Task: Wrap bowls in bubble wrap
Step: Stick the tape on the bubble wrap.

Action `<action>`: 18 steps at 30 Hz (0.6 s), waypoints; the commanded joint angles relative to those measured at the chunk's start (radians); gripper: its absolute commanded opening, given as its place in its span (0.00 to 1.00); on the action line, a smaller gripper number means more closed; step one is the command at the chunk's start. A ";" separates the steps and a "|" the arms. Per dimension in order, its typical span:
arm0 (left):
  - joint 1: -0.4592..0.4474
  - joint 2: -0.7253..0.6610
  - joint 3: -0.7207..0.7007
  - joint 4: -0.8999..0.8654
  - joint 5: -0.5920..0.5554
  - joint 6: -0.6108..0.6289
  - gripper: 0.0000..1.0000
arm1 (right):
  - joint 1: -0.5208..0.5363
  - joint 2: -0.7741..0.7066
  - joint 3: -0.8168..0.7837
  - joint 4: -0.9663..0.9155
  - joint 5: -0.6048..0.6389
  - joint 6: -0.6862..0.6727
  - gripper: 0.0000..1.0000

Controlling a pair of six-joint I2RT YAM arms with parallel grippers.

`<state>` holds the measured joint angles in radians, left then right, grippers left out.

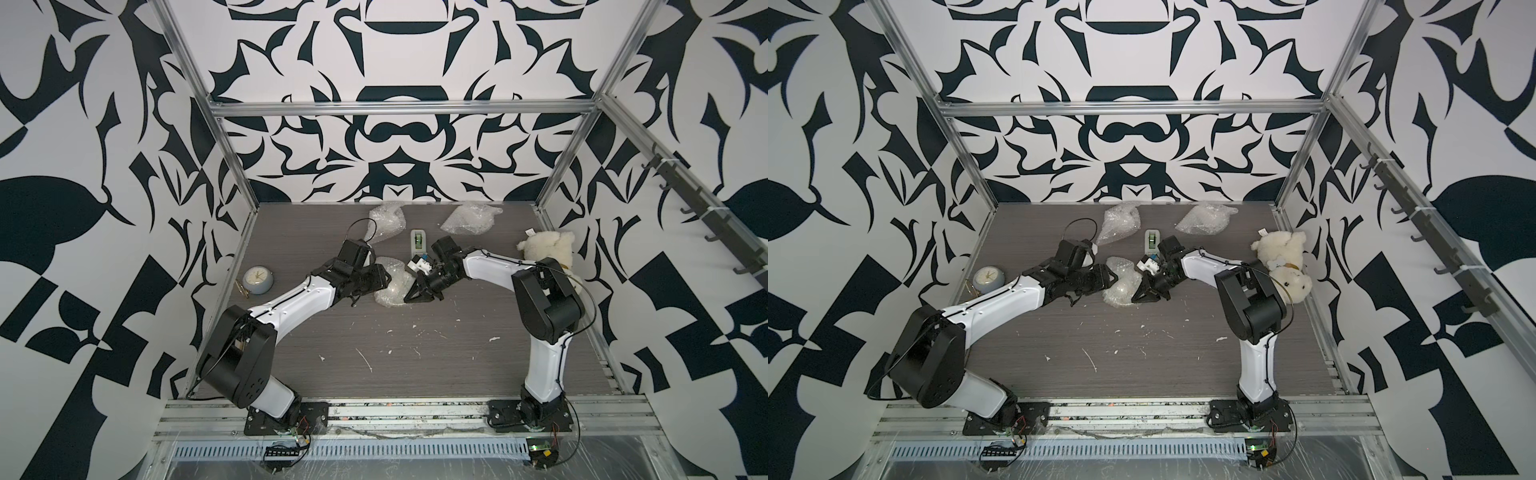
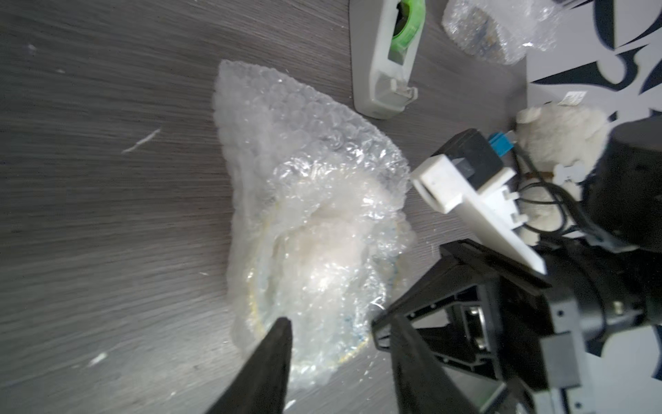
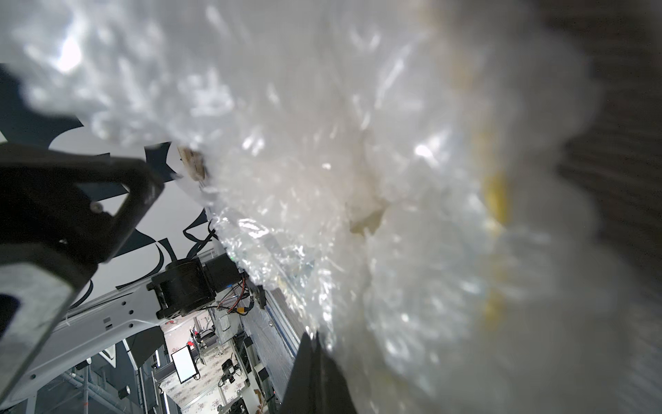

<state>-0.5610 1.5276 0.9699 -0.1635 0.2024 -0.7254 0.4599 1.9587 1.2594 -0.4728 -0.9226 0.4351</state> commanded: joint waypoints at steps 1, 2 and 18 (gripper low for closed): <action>0.001 0.030 -0.004 0.085 0.100 -0.054 0.35 | 0.005 0.006 0.020 -0.007 0.031 -0.001 0.00; -0.002 0.041 0.001 0.103 0.120 -0.065 0.31 | 0.005 0.005 0.020 -0.007 0.030 0.000 0.00; -0.027 0.165 0.053 0.208 0.203 -0.118 0.12 | 0.005 0.009 0.024 -0.003 0.033 0.001 0.00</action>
<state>-0.5850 1.6611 0.9913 0.0093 0.3817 -0.8379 0.4599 1.9587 1.2594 -0.4725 -0.9203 0.4385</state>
